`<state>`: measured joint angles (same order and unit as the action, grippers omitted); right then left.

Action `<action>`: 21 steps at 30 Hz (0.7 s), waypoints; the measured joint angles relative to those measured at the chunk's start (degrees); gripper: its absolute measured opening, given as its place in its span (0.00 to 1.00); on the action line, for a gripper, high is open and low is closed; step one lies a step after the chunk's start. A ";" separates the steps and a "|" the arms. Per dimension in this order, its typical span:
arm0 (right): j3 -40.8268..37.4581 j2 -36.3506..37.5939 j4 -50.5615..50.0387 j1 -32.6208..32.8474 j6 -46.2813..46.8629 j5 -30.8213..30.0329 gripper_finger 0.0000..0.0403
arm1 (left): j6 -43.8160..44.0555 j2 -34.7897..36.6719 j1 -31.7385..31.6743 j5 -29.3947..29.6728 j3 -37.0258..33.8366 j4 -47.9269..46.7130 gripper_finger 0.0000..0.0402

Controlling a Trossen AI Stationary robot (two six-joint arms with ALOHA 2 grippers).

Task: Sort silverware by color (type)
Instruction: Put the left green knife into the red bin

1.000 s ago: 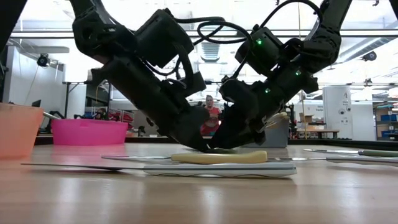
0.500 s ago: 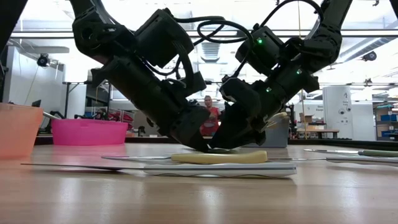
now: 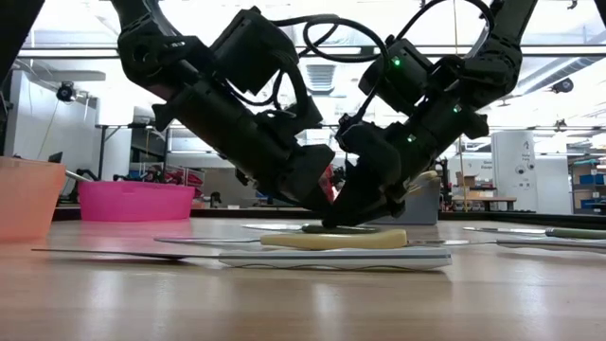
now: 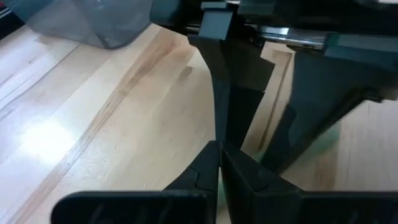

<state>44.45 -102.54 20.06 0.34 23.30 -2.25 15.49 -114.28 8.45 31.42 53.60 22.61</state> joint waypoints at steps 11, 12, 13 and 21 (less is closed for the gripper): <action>0.03 0.13 -1.60 -0.07 -2.42 -0.75 0.05 | -0.11 0.95 0.04 0.72 -0.07 -1.58 0.00; 0.04 0.13 -1.71 -0.07 -2.73 -0.87 0.04 | -0.42 1.76 0.09 0.80 -0.07 -1.92 0.00; 0.01 0.15 -1.66 -0.05 -2.97 -0.97 0.03 | -0.80 2.84 0.10 1.19 -0.07 -2.92 0.00; -0.09 0.48 -1.45 -0.11 -3.78 -0.42 0.01 | -0.86 12.95 0.68 6.14 -0.60 -18.76 0.00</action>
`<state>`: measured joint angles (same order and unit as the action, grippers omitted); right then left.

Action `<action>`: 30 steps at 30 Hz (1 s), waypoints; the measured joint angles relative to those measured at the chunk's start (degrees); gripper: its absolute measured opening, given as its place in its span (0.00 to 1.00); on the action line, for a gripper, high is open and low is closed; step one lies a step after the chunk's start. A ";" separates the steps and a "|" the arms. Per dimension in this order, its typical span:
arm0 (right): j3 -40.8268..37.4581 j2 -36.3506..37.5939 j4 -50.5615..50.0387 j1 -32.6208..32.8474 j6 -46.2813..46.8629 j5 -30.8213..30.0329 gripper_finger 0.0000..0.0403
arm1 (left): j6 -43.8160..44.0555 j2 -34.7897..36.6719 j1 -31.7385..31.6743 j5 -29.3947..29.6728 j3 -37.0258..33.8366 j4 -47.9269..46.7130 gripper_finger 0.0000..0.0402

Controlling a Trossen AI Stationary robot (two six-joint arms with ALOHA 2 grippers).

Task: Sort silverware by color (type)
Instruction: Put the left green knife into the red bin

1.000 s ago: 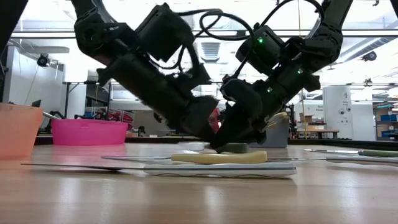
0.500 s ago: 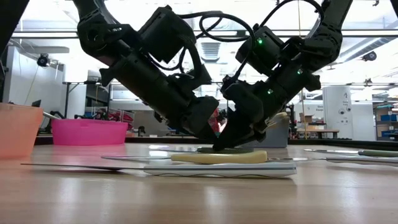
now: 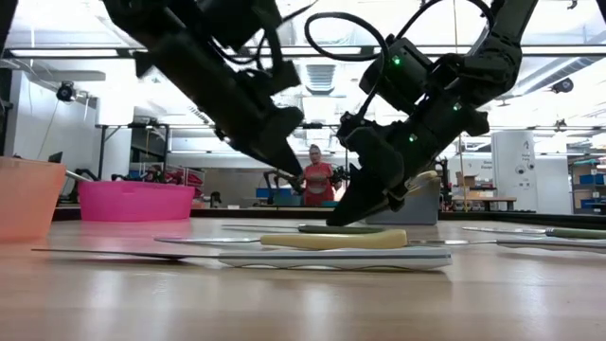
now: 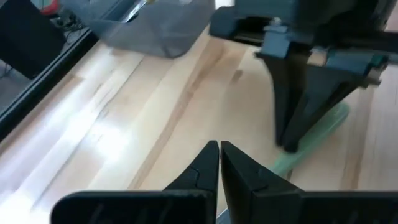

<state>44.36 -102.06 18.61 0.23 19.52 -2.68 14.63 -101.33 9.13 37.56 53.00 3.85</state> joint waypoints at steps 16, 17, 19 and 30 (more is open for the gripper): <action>-0.17 5.30 -4.20 -1.99 0.91 4.04 0.04 | 1.55 -2.43 0.54 -9.62 -6.74 10.10 0.00; -0.17 5.80 -4.39 -1.99 1.22 5.55 0.05 | 1.86 -2.95 0.54 -9.62 -7.02 10.00 0.00; -0.17 6.28 -3.79 -1.76 3.25 9.21 0.10 | 2.49 -4.17 0.54 -9.63 -7.40 9.82 0.00; -0.09 3.24 2.09 6.82 -5.81 -0.12 0.46 | 3.83 -5.21 0.50 -9.18 -8.34 10.16 0.00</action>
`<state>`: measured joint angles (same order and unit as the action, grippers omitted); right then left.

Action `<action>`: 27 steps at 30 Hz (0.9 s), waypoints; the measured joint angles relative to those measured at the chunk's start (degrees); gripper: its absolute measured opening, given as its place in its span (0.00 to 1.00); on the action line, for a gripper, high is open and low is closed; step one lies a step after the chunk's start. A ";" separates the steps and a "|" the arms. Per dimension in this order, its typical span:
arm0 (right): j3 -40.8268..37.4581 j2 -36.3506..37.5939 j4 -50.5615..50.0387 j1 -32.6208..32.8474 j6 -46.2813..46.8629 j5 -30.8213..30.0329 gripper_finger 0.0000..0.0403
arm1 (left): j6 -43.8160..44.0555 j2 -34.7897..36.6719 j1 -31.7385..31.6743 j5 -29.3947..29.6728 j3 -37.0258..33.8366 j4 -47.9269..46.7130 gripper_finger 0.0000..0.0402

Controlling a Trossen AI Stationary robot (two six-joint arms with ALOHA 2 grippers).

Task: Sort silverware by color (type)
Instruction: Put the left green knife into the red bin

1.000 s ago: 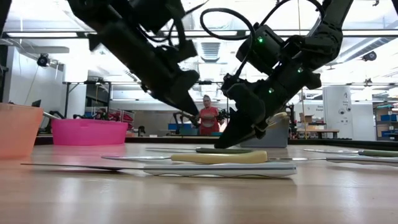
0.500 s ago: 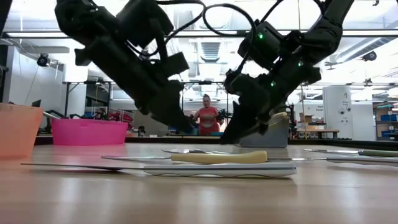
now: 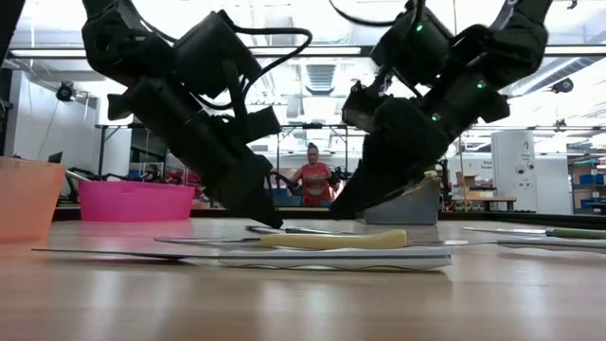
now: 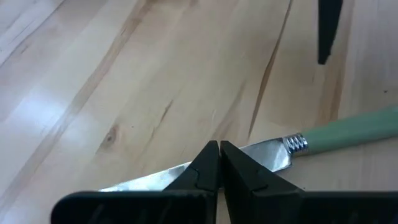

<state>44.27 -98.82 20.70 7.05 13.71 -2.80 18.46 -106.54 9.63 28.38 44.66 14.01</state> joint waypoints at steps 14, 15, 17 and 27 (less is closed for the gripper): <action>4.26 -7.79 5.35 2.34 5.68 -6.18 0.52 | 3.13 -0.03 0.00 0.07 -0.81 0.39 0.00; 4.76 -8.63 5.03 2.35 5.75 -6.39 0.52 | 3.13 -0.03 0.00 0.04 -0.80 0.35 0.00; 6.26 -10.08 4.76 2.36 5.78 -6.77 0.52 | 3.13 -0.03 0.00 -0.12 -0.80 0.36 0.00; 12.27 -16.19 -4.99 2.43 1.29 -12.97 0.31 | 1.83 1.95 0.20 -1.20 -1.04 -0.63 0.00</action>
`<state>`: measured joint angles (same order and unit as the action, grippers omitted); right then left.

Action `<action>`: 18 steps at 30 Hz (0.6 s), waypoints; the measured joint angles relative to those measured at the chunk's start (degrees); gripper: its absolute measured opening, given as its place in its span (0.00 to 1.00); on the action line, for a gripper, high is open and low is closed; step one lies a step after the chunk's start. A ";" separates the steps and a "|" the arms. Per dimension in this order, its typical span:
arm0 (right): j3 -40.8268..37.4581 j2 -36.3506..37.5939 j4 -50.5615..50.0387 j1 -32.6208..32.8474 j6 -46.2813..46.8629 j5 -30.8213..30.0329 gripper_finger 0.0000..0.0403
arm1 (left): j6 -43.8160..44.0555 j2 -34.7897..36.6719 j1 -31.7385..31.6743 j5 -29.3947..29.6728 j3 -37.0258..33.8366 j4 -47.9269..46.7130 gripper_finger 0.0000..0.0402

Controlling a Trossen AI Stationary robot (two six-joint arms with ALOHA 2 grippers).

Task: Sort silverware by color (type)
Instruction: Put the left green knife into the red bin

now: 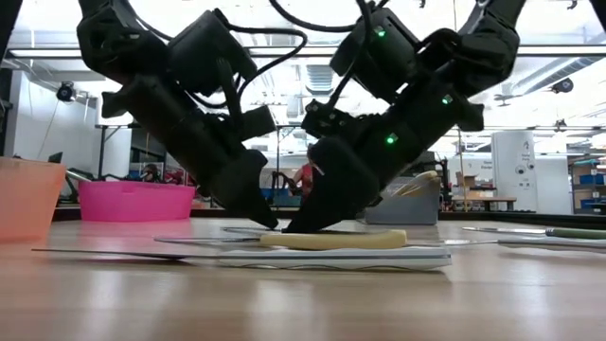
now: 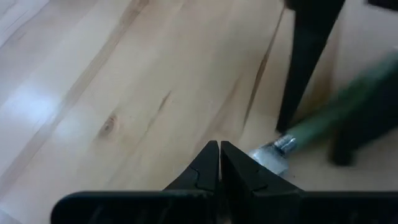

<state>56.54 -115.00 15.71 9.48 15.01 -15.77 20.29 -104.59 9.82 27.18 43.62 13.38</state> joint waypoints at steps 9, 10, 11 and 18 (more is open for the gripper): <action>2.00 -2.09 -2.07 -0.20 -1.73 0.25 0.10 | -4.46 8.80 0.00 1.84 -0.27 -3.26 0.00; 1.99 -1.85 -1.92 -0.20 -1.39 0.24 0.10 | -4.81 9.89 0.00 2.22 -0.33 -3.69 0.00; 1.97 -1.73 -1.51 -0.20 -1.15 0.26 0.10 | -5.16 11.13 0.00 2.53 -0.44 -4.34 0.00; 1.57 2.22 -0.18 -0.78 -1.46 1.38 0.10 | -6.58 22.28 0.00 3.49 -4.65 -4.88 0.00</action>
<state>58.11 -112.79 15.53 8.70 13.55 -14.39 13.71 -82.31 9.82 30.67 38.97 8.50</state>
